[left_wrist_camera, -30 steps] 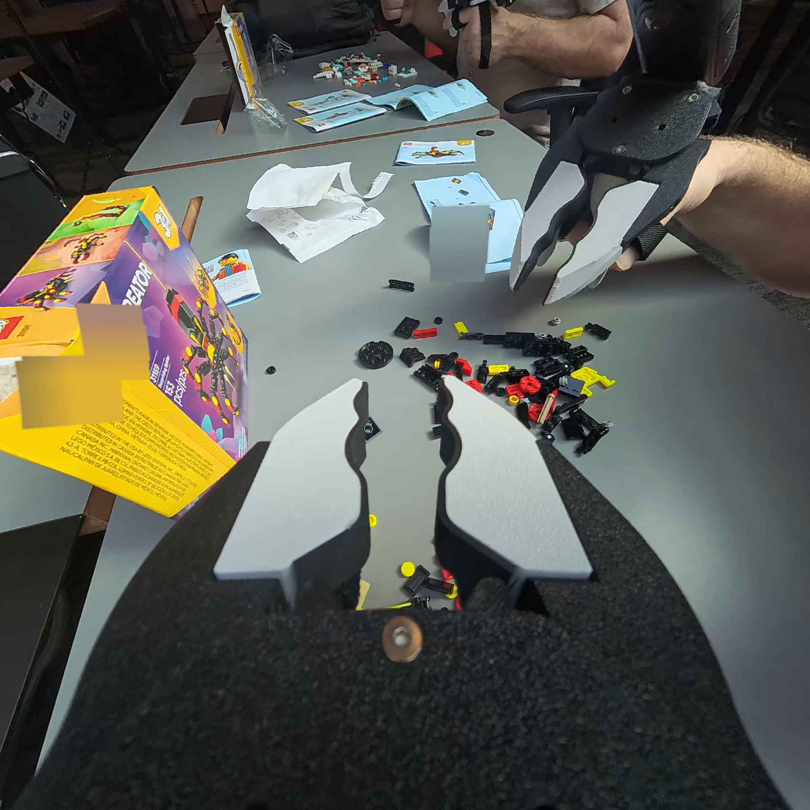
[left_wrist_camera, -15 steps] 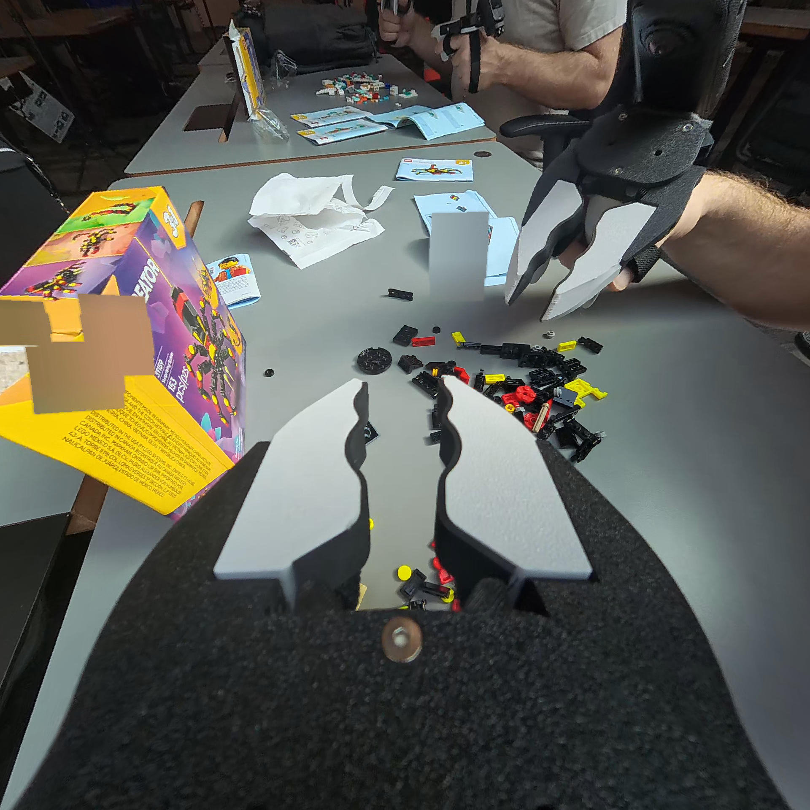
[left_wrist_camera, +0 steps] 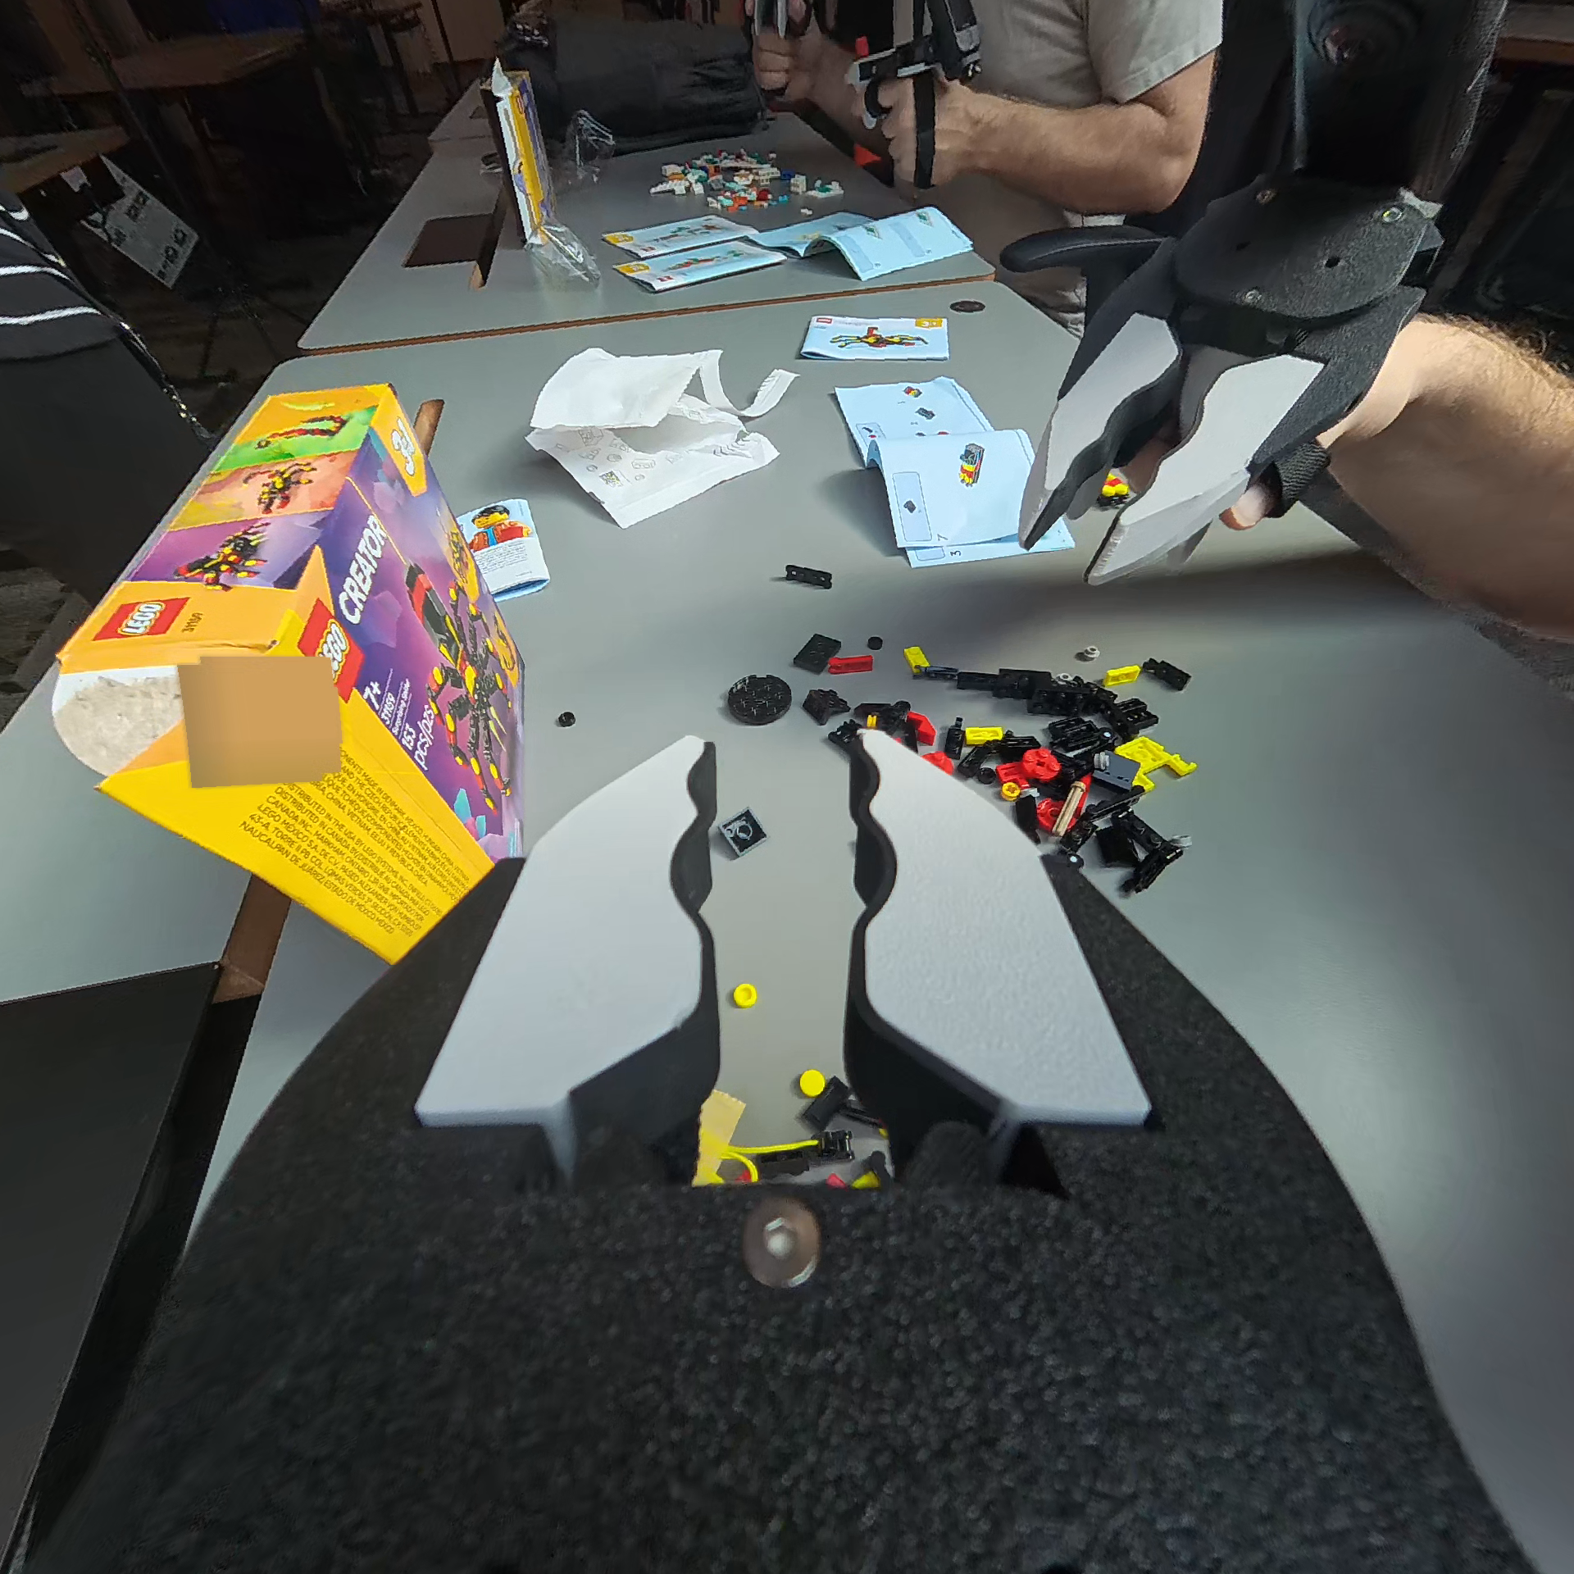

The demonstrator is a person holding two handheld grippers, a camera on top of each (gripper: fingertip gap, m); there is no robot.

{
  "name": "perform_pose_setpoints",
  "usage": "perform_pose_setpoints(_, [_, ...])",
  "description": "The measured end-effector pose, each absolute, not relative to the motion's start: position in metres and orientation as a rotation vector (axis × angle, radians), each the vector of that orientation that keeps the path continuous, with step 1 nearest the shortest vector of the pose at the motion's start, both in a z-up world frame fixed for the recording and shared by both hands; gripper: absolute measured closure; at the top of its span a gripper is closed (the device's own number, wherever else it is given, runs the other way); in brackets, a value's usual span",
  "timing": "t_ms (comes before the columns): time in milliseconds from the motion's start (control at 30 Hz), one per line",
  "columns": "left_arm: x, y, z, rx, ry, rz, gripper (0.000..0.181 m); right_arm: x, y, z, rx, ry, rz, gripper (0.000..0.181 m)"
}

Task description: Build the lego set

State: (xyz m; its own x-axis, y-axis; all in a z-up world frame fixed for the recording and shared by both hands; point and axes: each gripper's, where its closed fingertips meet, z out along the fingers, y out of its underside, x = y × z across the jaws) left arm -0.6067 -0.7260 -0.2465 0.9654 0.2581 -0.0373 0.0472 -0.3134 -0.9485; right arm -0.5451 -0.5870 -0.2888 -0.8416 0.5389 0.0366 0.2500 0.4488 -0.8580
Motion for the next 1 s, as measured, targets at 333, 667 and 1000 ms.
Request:
perform_pose_setpoints(333, [-0.609, -0.732, -0.244, -1.896, -0.253, 0.214, 0.151, -0.551, -0.497, -0.274, -0.872, -2.225, 1.261, 0.159])
perform_pose_setpoints(667, [-0.599, -0.735, -0.257, -1.964, -0.256, 0.241, 0.152, -0.546, -0.396, -0.263, -1.012, -2.112, 1.131, 0.160])
perform_pose_setpoints(1000, [-0.585, -0.780, -0.257, -1.906, -0.476, 0.324, 0.152, -0.549, -0.396, -0.262, -0.936, -2.215, 1.265, 0.161])
